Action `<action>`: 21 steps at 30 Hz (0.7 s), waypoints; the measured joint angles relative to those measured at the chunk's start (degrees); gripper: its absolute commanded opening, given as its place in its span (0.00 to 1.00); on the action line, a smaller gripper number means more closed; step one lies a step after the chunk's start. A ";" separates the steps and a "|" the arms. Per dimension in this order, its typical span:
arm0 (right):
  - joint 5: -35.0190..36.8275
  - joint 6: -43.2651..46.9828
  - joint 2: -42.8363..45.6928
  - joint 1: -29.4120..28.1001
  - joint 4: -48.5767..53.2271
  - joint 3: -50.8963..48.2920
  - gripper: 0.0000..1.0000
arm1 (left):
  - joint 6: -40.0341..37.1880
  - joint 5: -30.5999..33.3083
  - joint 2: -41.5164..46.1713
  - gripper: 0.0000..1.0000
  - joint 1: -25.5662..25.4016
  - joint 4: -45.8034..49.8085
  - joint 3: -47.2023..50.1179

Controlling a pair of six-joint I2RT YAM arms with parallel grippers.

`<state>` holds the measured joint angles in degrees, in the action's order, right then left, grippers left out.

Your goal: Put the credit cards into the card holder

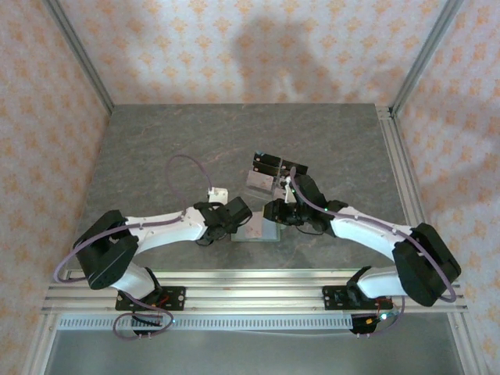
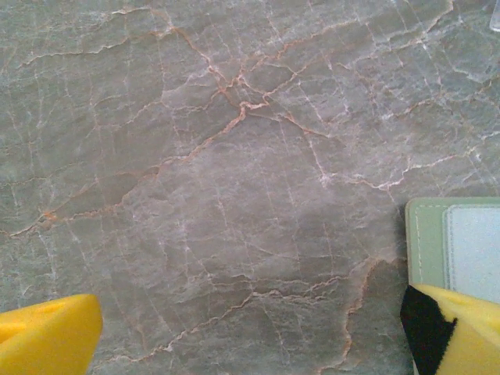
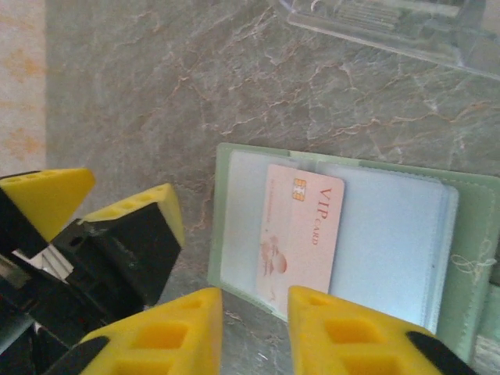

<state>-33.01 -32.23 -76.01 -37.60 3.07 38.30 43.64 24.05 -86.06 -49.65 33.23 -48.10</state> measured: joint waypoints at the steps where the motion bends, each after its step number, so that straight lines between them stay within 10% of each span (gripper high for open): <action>1: 0.50 0.61 -0.66 -0.13 1.25 0.96 0.14 | 0.00 -0.02 0.46 1.00 0.31 -0.13 0.37; 21: 6.27 4.07 -13.53 -3.41 11.13 8.79 0.00 | 0.31 -1.07 1.31 1.00 1.33 -2.71 5.09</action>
<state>-26.74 -28.16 -89.54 -41.01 14.20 47.09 43.94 22.98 -84.75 -48.31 30.52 -43.00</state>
